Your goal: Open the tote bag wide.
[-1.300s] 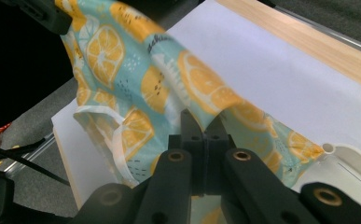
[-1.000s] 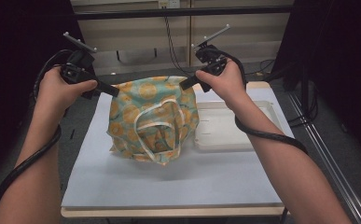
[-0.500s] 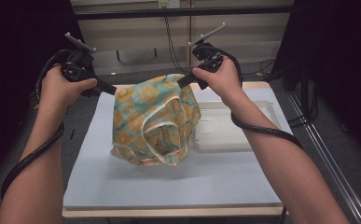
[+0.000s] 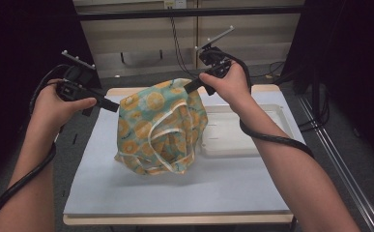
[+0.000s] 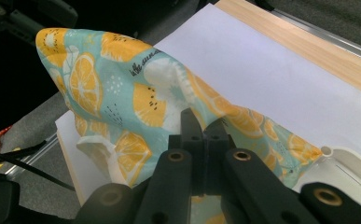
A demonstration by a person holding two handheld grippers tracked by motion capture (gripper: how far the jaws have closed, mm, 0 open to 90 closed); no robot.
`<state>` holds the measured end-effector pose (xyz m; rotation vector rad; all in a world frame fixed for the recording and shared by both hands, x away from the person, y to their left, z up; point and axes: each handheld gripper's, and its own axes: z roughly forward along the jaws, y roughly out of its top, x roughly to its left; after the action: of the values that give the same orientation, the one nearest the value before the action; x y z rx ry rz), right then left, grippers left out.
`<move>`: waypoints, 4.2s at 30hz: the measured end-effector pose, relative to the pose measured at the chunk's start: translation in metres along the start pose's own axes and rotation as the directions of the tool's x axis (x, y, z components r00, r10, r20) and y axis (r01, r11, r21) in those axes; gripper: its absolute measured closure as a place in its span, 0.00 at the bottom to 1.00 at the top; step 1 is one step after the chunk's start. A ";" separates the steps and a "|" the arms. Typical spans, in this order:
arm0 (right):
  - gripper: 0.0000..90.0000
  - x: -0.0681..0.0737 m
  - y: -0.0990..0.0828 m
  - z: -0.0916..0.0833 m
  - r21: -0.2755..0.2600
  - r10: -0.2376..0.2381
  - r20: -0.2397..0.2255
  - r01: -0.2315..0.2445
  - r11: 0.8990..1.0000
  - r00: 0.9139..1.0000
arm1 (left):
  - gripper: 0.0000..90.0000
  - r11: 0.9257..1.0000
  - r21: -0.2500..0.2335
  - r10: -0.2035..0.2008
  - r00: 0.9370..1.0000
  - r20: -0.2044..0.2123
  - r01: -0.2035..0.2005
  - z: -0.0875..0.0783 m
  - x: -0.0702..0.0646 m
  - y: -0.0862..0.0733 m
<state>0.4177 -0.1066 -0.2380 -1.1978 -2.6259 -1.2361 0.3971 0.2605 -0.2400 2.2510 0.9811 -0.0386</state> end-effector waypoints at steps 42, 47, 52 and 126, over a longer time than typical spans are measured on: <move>1.00 0.003 0.005 -0.004 -0.037 -0.004 -0.043 0.002 0.999 0.999 | 1.00 0.992 -0.057 -0.113 0.993 0.037 0.115 0.020 0.023 -0.012; 1.00 0.005 0.012 0.000 -0.022 -0.017 -0.014 0.017 1.000 1.000 | 1.00 0.991 -0.058 -0.119 0.993 0.002 0.119 0.025 0.028 -0.007; 1.00 0.002 0.017 0.009 -0.030 -0.026 -0.015 0.026 0.999 1.000 | 1.00 0.992 0.008 -0.122 0.992 0.029 0.122 0.041 0.036 -0.007; 1.00 0.003 0.015 0.012 0.077 0.022 0.017 -0.024 0.997 1.000 | 1.00 0.966 0.052 -0.258 0.963 0.074 0.255 0.107 0.058 -0.041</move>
<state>0.4287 -0.0906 -0.2353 -1.2272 -2.6367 -1.1158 0.4357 0.2551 -0.3623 2.1276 1.2317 -0.2636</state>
